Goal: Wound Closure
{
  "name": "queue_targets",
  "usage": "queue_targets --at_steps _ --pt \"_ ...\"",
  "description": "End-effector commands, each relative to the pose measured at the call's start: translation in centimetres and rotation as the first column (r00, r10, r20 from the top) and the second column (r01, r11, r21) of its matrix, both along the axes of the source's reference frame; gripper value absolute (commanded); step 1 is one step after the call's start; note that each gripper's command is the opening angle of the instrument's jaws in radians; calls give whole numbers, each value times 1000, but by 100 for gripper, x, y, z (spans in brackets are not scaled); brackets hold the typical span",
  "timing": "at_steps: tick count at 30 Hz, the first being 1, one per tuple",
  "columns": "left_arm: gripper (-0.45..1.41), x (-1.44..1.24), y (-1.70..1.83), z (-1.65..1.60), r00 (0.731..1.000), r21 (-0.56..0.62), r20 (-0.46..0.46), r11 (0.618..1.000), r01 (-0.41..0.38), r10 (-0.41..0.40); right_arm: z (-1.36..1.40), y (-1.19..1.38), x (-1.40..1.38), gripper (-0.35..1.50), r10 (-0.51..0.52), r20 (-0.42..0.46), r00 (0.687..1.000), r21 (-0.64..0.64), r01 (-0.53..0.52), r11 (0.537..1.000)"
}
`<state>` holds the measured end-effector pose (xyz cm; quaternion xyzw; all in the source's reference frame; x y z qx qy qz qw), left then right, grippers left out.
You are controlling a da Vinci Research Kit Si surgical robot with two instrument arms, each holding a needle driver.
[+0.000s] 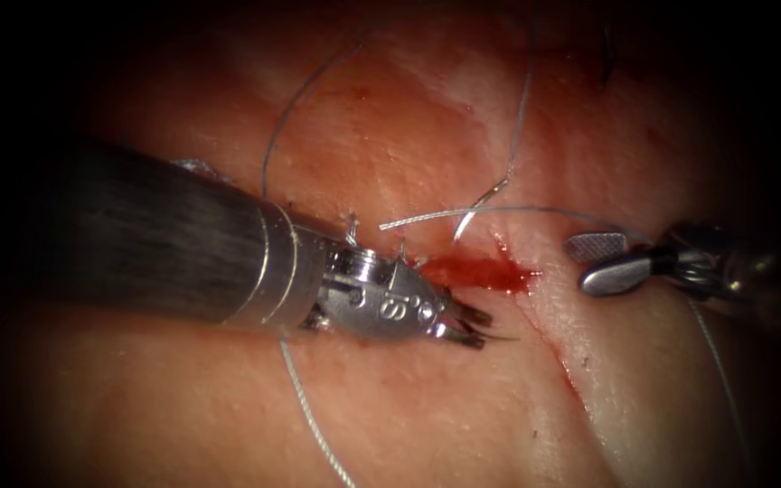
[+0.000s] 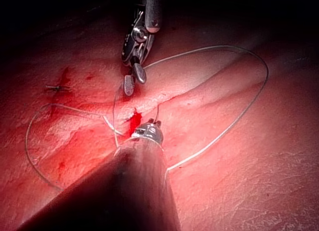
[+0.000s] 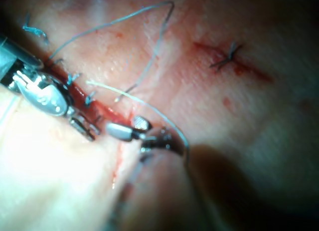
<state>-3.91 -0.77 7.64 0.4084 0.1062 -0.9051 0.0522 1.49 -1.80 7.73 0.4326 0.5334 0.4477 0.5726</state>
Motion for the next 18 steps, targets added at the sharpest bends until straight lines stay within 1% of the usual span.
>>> queue_targets --at_steps 1,3,5,6,7,8,9,10,11,13,18 --pt "-45 -3 1 2 999 -4 -3 999 37 -37 3 -6 9 128 0 -1 1000 0 0 1000" --pt "-45 -1 4 -12 991 25 13 991 131 -131 0 -13 10 127 2 0 1000 -1 -2 1000" --pt "-45 -3 2 -21 979 78 17 977 200 -202 -4 -19 11 127 -6 -4 1000 -1 6 1000" --pt "-45 -6 -1 -27 972 123 24 966 229 -234 -5 -21 11 127 -12 -6 1000 -1 12 1000" --pt "-45 -8 -4 -32 969 155 29 959 238 -245 -7 -23 11 127 -16 -8 1000 -1 16 1000" --pt "-45 -15 -11 -42 956 242 41 932 271 -289 -9 -26 12 127 -21 -11 1000 -1 21 1000" --pt "-45 -18 -14 -46 952 276 45 920 279 -302 -10 -27 13 127 -24 -12 1000 -1 24 1000" --pt "-45 -18 -14 -46 952 276 45 920 279 -302 -10 -27 13 127 -24 -12 1000 -1 24 1000" --pt "-45 -23 -22 -56 941 346 41 889 301 -335 -11 -28 14 127 -23 -12 1000 -1 23 1000" --pt "-45 -26 -29 -62 939 384 40 873 302 -342 -10 -28 14 127 -23 -11 1000 -1 23 1000" --pt "-45 -31 -46 -78 943 437 36 853 284 -332 -11 -29 16 127 -27 -14 1000 -1 27 1000"
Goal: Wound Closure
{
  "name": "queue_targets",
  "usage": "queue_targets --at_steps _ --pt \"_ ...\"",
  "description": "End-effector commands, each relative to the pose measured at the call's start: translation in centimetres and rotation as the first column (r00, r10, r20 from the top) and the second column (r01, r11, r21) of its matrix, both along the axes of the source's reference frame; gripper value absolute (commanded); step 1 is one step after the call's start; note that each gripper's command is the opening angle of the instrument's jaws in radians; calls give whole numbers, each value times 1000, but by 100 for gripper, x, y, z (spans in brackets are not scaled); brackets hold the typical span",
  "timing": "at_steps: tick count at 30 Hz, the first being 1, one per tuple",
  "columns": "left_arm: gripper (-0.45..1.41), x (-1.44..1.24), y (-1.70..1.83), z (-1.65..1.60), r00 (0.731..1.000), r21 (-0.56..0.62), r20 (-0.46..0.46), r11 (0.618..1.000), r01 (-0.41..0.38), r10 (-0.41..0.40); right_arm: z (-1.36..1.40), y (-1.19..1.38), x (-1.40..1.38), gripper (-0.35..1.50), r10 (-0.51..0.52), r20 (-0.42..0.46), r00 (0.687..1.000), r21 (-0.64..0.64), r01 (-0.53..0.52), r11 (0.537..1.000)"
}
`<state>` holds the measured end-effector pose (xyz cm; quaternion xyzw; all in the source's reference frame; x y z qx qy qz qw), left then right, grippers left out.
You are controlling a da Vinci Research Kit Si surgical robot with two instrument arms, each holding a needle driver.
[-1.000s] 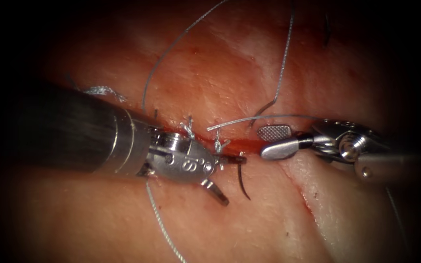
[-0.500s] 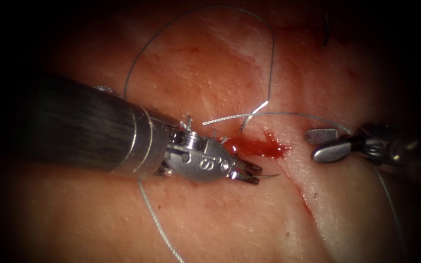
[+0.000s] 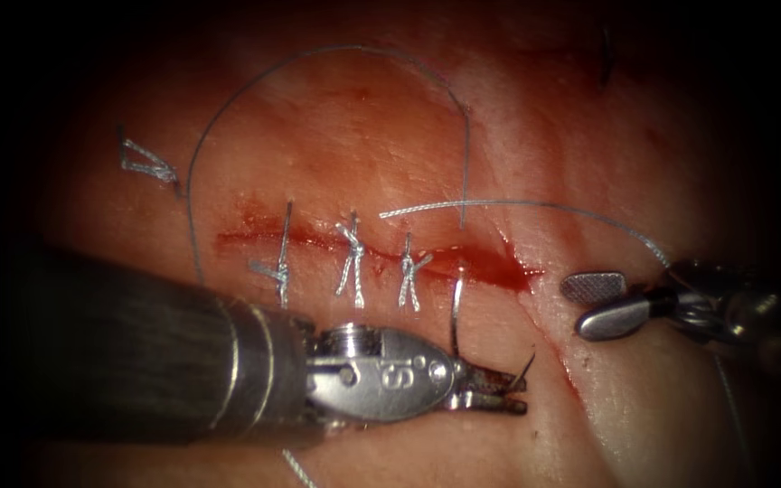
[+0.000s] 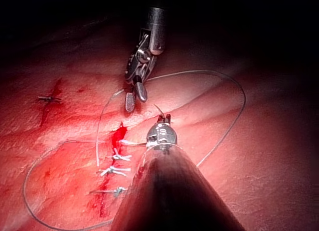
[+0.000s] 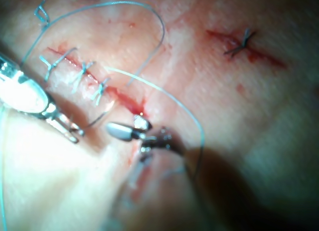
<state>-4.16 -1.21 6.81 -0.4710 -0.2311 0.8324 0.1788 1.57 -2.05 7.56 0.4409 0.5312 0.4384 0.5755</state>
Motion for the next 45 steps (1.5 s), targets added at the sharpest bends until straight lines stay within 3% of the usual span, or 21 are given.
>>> queue_targets --at_steps 1,6,7,13,18,26,37,42,45 --pt "-45 -5 -4 3 1000 13 5 1000 -3 3 6 -4 9 125 -9 -6 1000 1 9 1000" --pt "-45 -4 -7 -22 999 53 45 998 -26 23 2 -8 11 118 -21 -15 1000 19 21 1000" --pt "-45 -2 -1 -31 998 34 58 999 -41 39 1 -9 11 110 -17 -22 1000 67 18 998" --pt "-45 5 37 -58 996 -185 70 981 -49 63 -10 -3 14 103 -6 -27 1000 165 11 986" --pt "-45 9 81 -67 996 -361 48 931 -53 76 -17 7 14 102 -2 -26 1000 181 6 983" --pt "-45 19 132 -82 999 -486 26 874 -20 37 -22 29 12 98 26 -13 1000 231 -22 973" --pt "-45 12 74 -47 996 -538 36 841 -53 86 -16 49 28 98 55 5 998 343 -53 938" --pt "-45 9 55 -34 991 -602 34 794 -84 131 -14 48 55 98 63 -5 998 369 -57 928" --pt "-45 7 52 -32 991 -608 32 789 -87 134 -11 42 70 98 57 -8 998 364 -50 930"
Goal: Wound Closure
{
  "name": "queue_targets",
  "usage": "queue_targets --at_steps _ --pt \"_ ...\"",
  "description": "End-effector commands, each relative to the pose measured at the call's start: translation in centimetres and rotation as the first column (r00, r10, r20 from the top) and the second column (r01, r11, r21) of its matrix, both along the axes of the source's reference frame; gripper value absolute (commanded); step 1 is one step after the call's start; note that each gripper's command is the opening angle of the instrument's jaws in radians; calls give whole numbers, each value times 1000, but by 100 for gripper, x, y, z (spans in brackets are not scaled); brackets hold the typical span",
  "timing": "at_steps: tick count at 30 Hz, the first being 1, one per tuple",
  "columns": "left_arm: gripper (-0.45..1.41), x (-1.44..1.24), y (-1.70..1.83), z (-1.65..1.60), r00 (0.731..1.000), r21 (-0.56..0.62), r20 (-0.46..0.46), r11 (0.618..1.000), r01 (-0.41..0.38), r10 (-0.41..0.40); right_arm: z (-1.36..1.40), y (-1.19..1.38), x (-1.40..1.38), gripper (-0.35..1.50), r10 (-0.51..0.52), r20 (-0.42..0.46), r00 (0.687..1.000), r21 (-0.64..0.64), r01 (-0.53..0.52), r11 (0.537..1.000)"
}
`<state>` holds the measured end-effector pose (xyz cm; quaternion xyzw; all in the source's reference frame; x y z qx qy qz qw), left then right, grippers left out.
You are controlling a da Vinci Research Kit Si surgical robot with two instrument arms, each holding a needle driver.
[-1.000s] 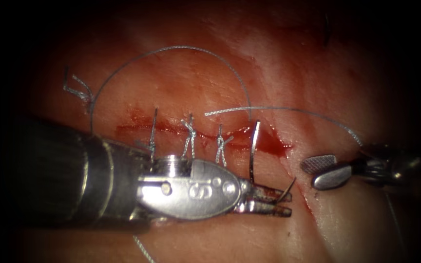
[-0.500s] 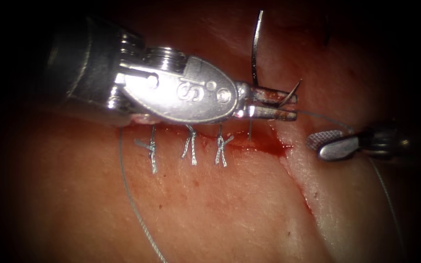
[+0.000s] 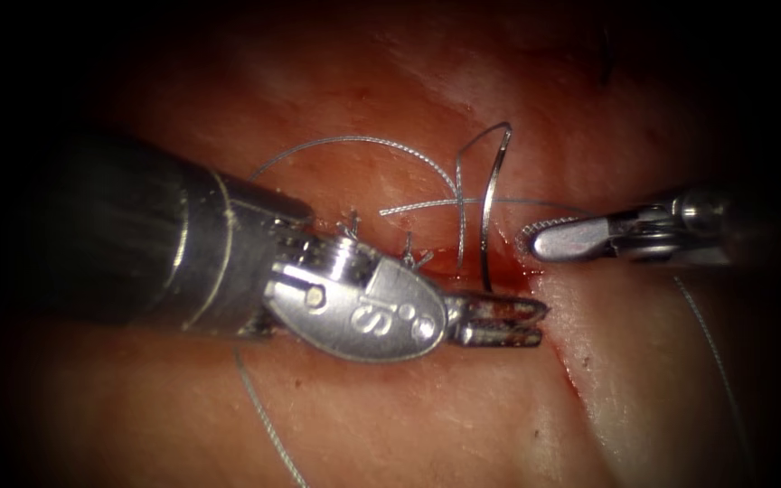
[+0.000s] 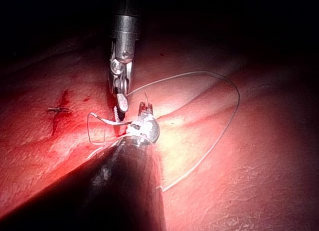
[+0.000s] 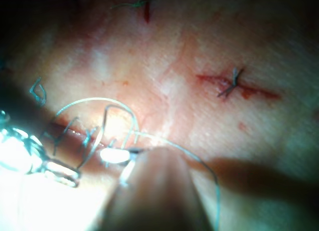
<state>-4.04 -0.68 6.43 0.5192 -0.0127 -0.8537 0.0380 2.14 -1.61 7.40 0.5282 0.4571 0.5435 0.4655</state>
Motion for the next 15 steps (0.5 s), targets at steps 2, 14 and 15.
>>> queue_targets --at_steps 2,14,15 --pt "-45 -6 -2 4 1000 -7 1 1000 -2 2 8 -3 20 103 -3 -8 1000 -7 2 1000" --pt "-45 -8 -8 6 1000 -11 1 1000 -4 4 9 5 38 58 21 -23 1000 1 -21 1000" --pt "-45 -8 -8 6 1000 -11 1 1000 -5 5 10 5 36 -24 1 -40 999 -24 -2 1000"
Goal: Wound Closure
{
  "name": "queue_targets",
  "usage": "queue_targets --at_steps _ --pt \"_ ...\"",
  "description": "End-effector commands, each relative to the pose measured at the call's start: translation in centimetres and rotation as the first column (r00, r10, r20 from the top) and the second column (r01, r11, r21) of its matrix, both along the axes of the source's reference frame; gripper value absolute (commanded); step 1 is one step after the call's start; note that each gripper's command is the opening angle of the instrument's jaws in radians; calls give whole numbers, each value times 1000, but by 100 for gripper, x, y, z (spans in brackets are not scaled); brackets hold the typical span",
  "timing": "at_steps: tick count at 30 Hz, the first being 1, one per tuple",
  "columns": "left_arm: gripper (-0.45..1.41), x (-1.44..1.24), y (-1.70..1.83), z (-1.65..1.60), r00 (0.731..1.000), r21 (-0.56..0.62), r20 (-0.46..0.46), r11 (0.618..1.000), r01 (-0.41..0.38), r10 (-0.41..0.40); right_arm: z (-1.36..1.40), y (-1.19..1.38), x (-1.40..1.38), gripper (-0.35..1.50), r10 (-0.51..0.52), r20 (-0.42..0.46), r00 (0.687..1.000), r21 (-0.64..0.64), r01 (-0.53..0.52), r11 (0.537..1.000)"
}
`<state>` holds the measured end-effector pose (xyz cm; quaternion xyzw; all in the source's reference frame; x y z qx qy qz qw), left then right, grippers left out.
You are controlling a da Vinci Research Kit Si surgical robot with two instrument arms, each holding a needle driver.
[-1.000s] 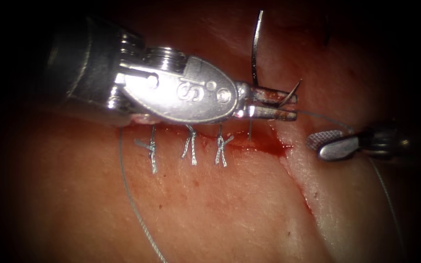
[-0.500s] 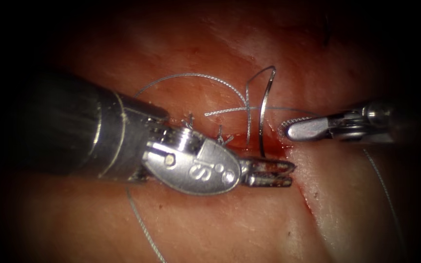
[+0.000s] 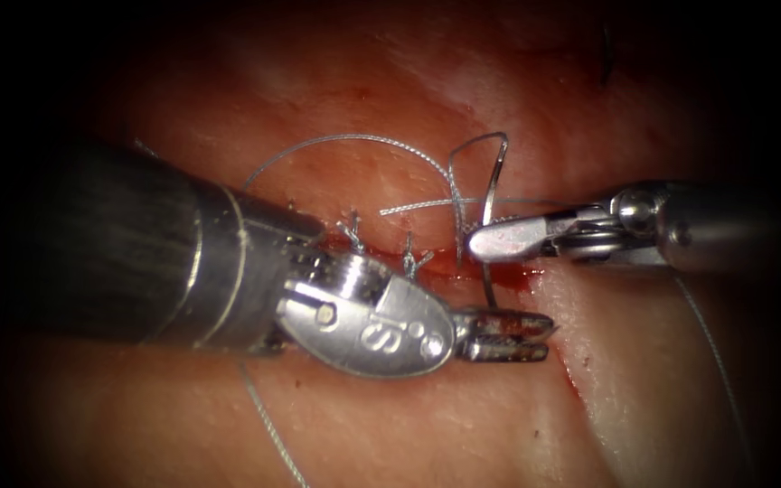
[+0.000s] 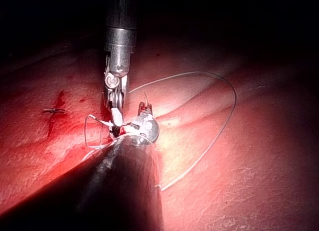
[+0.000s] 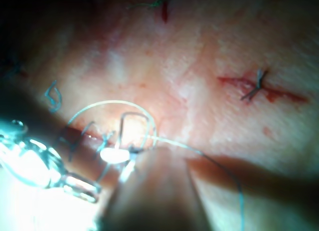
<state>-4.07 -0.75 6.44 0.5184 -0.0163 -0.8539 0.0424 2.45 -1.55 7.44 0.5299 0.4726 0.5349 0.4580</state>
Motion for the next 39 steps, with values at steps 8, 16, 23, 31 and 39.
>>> queue_targets --at_steps 8,16,23,31,39 --pt "-16 -6 0 5 1000 59 7 998 14 -14 13 5 -23 -35 26 -35 999 -197 -33 980" --pt "76 -4 6 -1 996 231 -11 969 84 -84 26 9 -38 -35 89 -48 995 -380 -101 919" --pt "21 11 6 6 995 357 -44 929 95 -85 30 15 -35 -35 158 -67 985 -562 -168 810" --pt "-30 34 11 63 962 557 -261 802 216 -78 31 18 -29 -35 208 -68 976 -721 -192 666" --pt "-23 54 18 115 925 574 -378 777 258 -27 32 23 -31 -35 224 -65 973 -799 -185 572"
